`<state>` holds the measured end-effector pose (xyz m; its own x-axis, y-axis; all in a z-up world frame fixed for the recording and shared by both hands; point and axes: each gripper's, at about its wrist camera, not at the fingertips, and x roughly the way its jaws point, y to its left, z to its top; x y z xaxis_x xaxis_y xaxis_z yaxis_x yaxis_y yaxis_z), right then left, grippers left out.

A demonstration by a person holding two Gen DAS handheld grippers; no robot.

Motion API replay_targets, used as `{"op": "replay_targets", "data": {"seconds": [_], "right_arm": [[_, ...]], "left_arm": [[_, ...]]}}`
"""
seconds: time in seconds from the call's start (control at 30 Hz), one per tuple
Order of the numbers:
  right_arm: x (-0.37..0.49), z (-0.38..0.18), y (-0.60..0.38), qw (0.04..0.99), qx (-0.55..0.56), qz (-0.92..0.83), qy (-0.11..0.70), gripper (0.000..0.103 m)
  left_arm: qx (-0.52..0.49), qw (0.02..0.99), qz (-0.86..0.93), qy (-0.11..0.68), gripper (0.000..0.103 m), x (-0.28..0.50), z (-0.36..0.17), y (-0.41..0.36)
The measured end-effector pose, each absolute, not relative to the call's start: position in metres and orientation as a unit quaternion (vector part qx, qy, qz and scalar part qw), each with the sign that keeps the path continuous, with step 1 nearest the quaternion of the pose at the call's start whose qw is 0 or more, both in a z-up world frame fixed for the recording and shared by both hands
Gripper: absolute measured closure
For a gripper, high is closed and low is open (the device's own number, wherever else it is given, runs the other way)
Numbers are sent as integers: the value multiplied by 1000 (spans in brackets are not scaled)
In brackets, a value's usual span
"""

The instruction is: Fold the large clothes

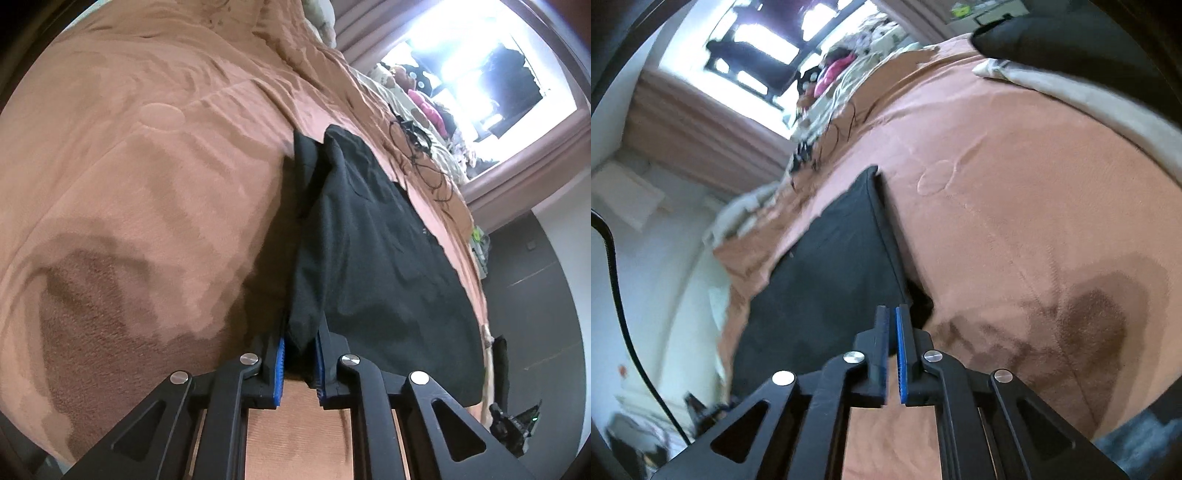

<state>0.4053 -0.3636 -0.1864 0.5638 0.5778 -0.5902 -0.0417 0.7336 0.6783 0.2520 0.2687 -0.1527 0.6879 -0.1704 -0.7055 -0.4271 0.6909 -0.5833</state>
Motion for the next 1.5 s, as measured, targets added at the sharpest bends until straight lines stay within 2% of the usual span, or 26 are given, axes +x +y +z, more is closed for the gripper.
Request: {"op": "replay_targets", "data": {"seconds": [0.03,0.07,0.1,0.17,0.37,0.43,0.47,0.5,0.6,0.8,0.9,0.97,1.03,1.07,1.13,1.2,1.27,1.5], "right_arm": [[407,-188,-360,825,307,190,435,65],[412,-188,-353,825,300,192,440,48],[417,-188,-347,827,291,192,441,42],[432,-190,-333,832,266,188,449,39],[491,-199,-304,829,230,197,470,39],[505,-198,-300,830,227,203,468,53],[516,-197,-297,828,222,204,472,77],[520,-197,-294,827,221,205,475,96],[535,-193,-288,832,203,209,472,98],[556,-191,-274,836,190,200,474,98],[554,-191,-271,841,177,191,474,98],[549,-192,-273,844,172,187,472,98],[548,-192,-275,844,167,183,475,98],[547,-190,-277,845,164,176,478,98],[544,-182,-282,850,168,163,472,91],[537,-170,-289,860,168,151,457,72],[528,-156,-291,871,170,147,437,64],[489,-125,-260,878,135,187,419,64]], "left_arm": [[-384,834,80,388,91,251,-154,268],[-384,833,84,389,91,251,-156,268],[-386,832,87,389,91,250,-158,267],[-389,830,86,390,91,250,-161,269],[-388,830,80,393,91,247,-160,269],[-386,830,81,395,91,248,-161,269],[-386,829,82,396,91,249,-161,269],[-386,829,83,397,91,250,-162,269],[-388,826,86,400,91,253,-165,271],[-395,820,94,403,91,254,-169,270],[-409,812,92,406,86,253,-170,272],[-422,803,97,409,75,249,-170,276],[-438,794,100,409,54,244,-170,281],[-452,791,90,402,49,239,-170,283],[-464,790,77,393,35,232,-167,285],[-467,790,73,391,33,227,-165,286],[-471,788,61,393,33,227,-166,285],[-487,765,29,421,33,248,-181,278]]}}
